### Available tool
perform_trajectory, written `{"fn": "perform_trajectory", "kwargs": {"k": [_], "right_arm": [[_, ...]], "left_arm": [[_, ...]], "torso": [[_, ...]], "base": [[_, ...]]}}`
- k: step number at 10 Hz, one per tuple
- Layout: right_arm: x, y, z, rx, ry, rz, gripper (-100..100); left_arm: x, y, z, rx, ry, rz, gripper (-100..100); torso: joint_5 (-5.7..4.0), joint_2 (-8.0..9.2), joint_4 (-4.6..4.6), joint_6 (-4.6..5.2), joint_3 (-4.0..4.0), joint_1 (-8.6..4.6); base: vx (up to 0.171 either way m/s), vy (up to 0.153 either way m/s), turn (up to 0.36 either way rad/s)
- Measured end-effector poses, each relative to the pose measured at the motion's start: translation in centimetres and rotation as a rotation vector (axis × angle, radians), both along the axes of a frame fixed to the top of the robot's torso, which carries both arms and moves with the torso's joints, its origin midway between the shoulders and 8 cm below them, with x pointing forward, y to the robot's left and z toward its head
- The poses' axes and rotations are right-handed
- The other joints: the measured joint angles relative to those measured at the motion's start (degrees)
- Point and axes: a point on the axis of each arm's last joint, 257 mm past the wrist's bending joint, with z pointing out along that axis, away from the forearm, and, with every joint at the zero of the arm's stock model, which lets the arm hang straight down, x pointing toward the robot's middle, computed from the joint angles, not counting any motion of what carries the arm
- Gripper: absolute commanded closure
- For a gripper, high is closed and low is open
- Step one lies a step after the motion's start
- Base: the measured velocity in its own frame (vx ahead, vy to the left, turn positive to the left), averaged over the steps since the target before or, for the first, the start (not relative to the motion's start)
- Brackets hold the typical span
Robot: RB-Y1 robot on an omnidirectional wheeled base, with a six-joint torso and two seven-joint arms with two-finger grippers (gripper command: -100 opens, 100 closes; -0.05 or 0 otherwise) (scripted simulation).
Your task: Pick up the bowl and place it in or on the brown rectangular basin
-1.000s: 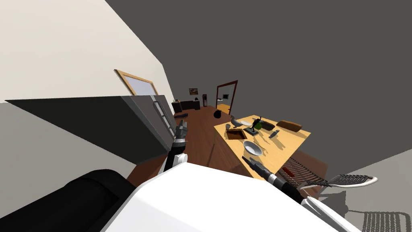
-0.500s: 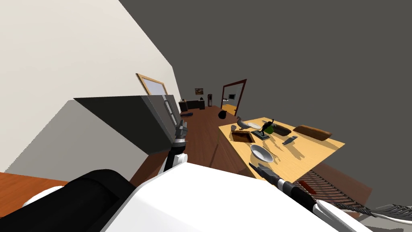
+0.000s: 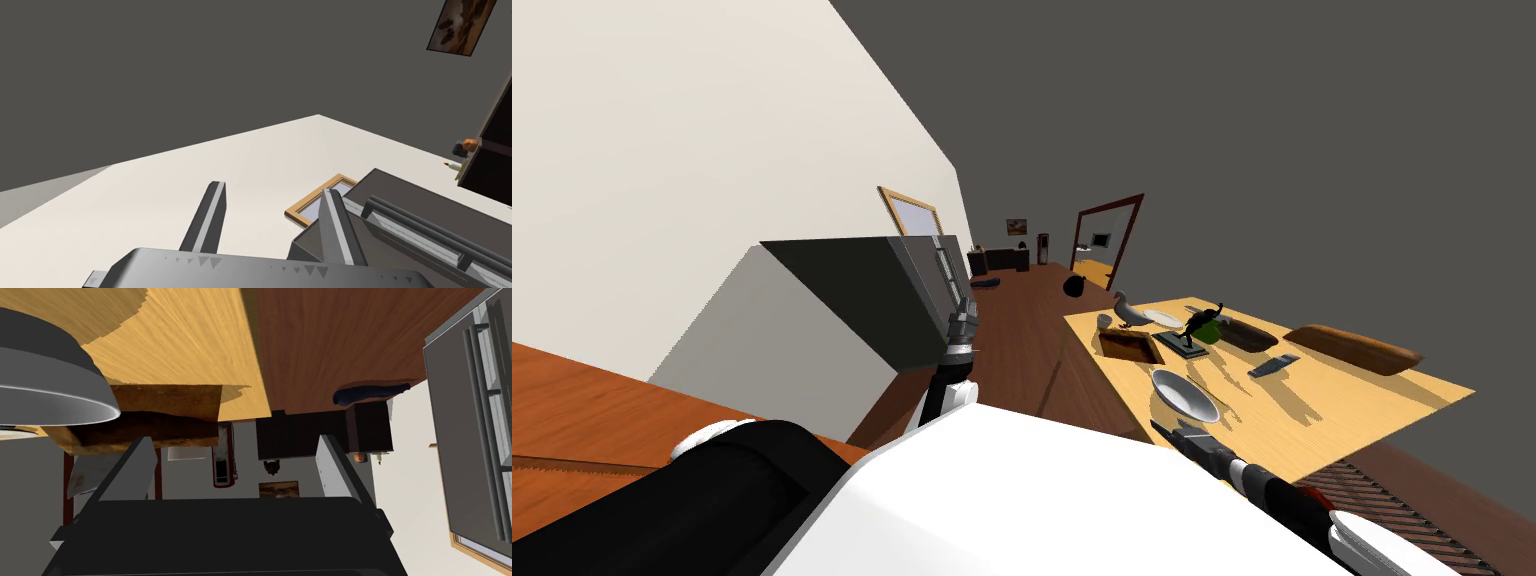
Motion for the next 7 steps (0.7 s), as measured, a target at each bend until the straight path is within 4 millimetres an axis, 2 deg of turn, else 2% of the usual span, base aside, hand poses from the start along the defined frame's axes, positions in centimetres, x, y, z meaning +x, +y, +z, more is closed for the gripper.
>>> {"fn": "perform_trajectory", "kwargs": {"k": [6, 7], "right_arm": [[-2.6, -7.5, -1.7, -0.217, 0.096, 0.011, -100], [-3.6, -9.1, -2.0, -0.258, 0.119, 0.011, -100]], "left_arm": [[0.0, 0.0, 0.0, 0.000, 0.000, 0.000, 0], [0.0, 0.0, 0.0, 0.000, 0.000, 0.000, 0]], "torso": [[-0.01, -0.06, -0.01, 0.02, -0.03, -0.03], [0.00, -0.07, -0.02, 0.00, -0.04, -0.02]], "base": [[0.025, 0.022, 0.131], [0.049, 0.033, 0.258]]}}
